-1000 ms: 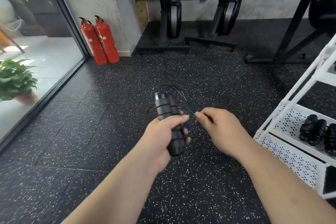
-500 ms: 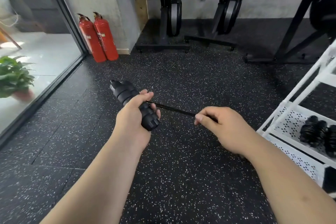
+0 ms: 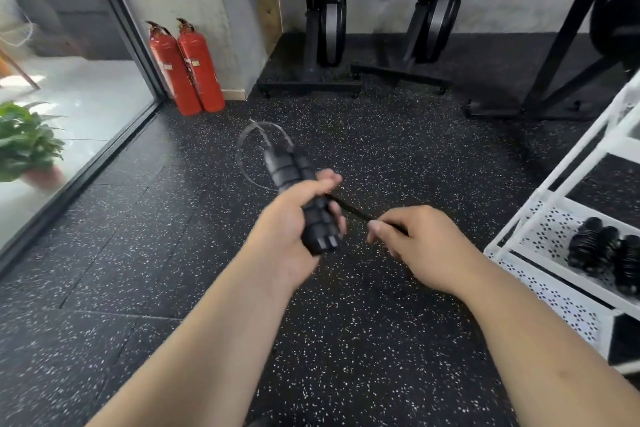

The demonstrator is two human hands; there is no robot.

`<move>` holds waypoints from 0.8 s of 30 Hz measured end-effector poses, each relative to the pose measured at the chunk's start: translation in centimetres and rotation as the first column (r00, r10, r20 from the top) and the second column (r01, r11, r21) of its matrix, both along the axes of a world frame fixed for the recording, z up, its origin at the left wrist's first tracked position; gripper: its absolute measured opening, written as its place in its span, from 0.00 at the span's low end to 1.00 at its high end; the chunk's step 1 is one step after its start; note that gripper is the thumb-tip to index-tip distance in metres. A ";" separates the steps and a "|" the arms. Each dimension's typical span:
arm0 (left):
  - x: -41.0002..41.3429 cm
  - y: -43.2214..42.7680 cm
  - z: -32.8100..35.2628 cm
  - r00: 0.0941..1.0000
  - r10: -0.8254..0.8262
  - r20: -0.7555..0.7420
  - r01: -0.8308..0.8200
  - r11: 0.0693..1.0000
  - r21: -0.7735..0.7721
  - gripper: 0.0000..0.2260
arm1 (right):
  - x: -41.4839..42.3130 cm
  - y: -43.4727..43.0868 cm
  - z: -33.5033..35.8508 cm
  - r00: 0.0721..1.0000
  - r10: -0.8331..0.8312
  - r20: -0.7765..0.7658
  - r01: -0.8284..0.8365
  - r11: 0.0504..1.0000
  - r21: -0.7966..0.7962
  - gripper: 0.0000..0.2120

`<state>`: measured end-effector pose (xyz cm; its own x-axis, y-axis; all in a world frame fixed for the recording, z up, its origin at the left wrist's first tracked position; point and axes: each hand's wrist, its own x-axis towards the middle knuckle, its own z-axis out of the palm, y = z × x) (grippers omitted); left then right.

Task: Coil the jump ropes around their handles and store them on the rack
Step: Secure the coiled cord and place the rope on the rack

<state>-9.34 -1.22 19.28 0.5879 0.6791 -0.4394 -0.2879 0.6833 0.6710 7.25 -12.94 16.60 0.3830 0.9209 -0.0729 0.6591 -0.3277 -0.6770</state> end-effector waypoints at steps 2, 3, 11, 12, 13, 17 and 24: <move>-0.9 1.6 0.4 0.993 0.112 0.033 -0.113 0.993 0.035 0.18 | 0.4 -0.4 0.5 0.999 -0.022 -0.042 0.023 0.999 0.024 0.14; -1.3 2.0 0.4 0.990 0.133 0.054 -0.135 0.990 0.038 0.18 | 0.5 -0.5 0.7 0.998 -0.028 -0.049 0.031 0.998 0.052 0.14; 0.6 -2.7 -1.0 0.965 -0.252 0.070 0.252 0.968 0.007 0.20 | -0.1 0.4 -0.4 0.999 -0.048 -0.006 0.049 0.990 0.134 0.10; 1.0 -3.2 -1.1 0.959 -0.276 0.062 0.276 0.961 0.012 0.19 | -0.1 0.5 -0.5 0.999 -0.042 -0.006 0.043 0.990 0.133 0.09; 1.3 -3.5 -1.3 0.957 -0.286 0.050 0.286 0.958 0.014 0.18 | -0.1 0.5 -0.6 0.999 -0.035 0.006 0.034 0.991 0.127 0.11; 1.0 -1.7 -0.5 0.981 -0.190 0.040 0.188 0.981 0.044 0.22 | 0.5 0.2 -0.3 1.000 -0.012 -0.011 0.012 0.997 0.080 0.12; -0.8 1.6 -0.2 0.988 0.122 0.091 -0.124 0.992 0.009 0.22 | 1.2 -0.5 0.4 0.997 -0.052 -0.052 0.059 0.987 0.150 0.12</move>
<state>-10.13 0.41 19.07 0.5364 0.7545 -0.3782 -0.4290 0.6296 0.6477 8.44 -13.42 17.05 0.4331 0.9001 0.0463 0.6083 -0.2540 -0.7520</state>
